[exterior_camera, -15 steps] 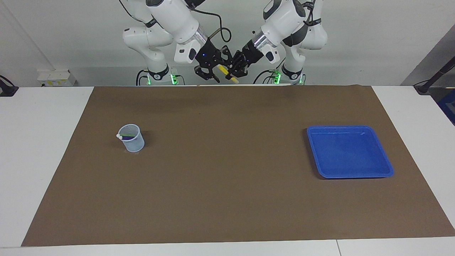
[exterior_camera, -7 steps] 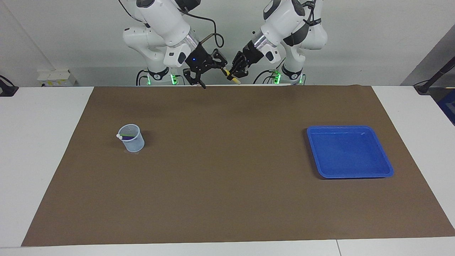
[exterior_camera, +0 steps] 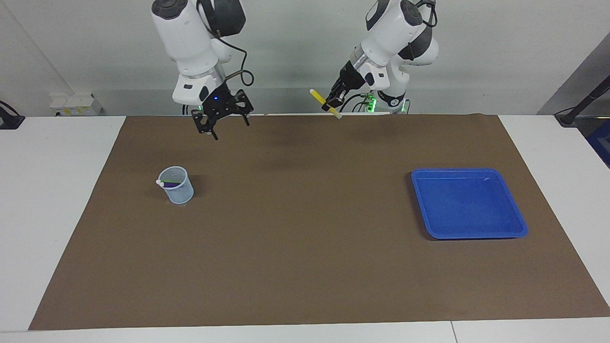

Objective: Right arm passes pens to left for tray arrangement
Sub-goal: 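Carry the yellow pen to the tray with the left gripper while the right gripper returns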

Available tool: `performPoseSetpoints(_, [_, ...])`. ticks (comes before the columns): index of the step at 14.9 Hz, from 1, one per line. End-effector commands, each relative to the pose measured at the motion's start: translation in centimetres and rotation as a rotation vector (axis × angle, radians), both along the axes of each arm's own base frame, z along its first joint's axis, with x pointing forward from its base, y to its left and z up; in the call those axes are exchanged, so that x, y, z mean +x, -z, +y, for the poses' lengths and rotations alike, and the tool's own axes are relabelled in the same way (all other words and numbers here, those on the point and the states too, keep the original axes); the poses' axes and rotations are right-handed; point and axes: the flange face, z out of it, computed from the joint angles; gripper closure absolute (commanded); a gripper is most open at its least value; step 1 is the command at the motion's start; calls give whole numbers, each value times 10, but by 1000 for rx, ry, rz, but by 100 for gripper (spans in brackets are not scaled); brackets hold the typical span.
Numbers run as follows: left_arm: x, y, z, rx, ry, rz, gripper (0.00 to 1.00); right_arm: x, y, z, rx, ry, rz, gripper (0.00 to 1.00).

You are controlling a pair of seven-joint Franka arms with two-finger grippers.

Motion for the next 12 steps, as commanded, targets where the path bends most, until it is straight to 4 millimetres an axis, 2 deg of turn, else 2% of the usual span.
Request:
performPoseSetpoints(1, [7, -4, 24, 70, 177, -71, 100, 3, 23, -55, -45, -192, 11, 0])
performPoseSetpoints(3, [17, -3, 46, 106, 320, -122, 100, 11, 43, -78, -78, -358, 5, 0])
performPoseSetpoints(5, [31, -1, 78, 127, 435, -157, 100, 26, 72, -90, -73, -544, 13, 0])
performPoseSetpoints(9, [52, 0, 138, 196, 651, -224, 100, 52, 116, -112, -130, -689, 18, 0])
performPoseSetpoints(12, [64, 1, 183, 250, 779, -266, 100, 65, 133, -119, -144, -710, 20, 12])
